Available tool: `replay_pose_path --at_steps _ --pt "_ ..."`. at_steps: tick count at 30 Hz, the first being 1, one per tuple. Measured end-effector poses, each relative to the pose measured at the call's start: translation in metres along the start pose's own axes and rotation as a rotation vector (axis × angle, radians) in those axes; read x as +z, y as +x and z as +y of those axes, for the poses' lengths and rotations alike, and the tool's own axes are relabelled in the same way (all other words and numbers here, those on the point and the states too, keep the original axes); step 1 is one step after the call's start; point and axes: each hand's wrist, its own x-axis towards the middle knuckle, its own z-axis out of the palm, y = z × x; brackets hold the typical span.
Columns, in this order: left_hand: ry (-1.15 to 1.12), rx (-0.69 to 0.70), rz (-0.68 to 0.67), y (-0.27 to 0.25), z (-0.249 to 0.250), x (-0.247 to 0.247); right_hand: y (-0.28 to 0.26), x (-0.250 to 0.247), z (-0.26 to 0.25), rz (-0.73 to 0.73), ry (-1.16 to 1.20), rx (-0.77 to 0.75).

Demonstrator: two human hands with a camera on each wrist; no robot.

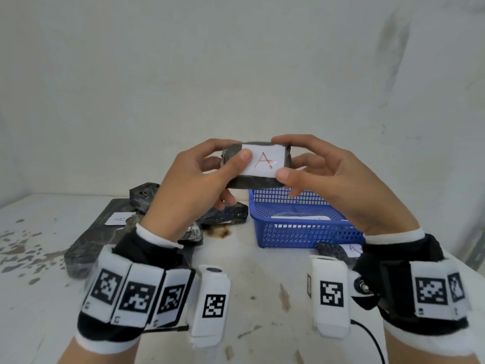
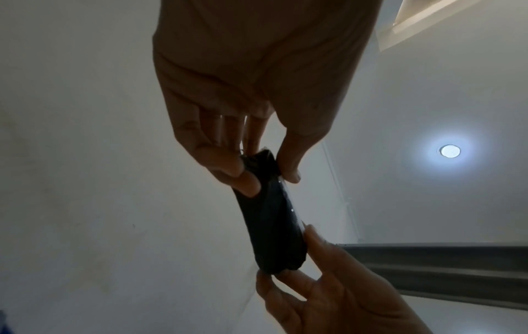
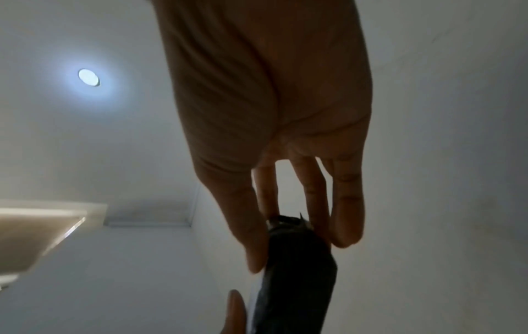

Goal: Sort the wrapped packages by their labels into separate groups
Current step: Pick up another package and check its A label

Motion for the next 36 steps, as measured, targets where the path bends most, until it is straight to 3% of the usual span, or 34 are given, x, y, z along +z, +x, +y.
replay_pose_path --at_steps 9,17,22,26,36 --pt "0.057 -0.125 -0.136 0.015 -0.015 0.040 0.014 -0.042 0.013 -0.099 -0.287 0.128" --pt "0.480 -0.275 -0.193 0.073 -0.066 0.067 0.041 -0.101 0.072 -0.063 -0.567 0.406" --pt "0.683 -0.358 -0.237 0.086 -0.097 0.086 0.052 -0.119 0.131 -0.207 -0.722 0.628" --pt "0.820 -0.375 -0.258 0.089 -0.123 0.092 0.061 -0.127 0.159 -0.251 -0.722 0.664" --pt "0.854 -0.413 -0.305 0.092 -0.151 0.094 0.071 -0.132 0.196 -0.505 -0.773 0.706"
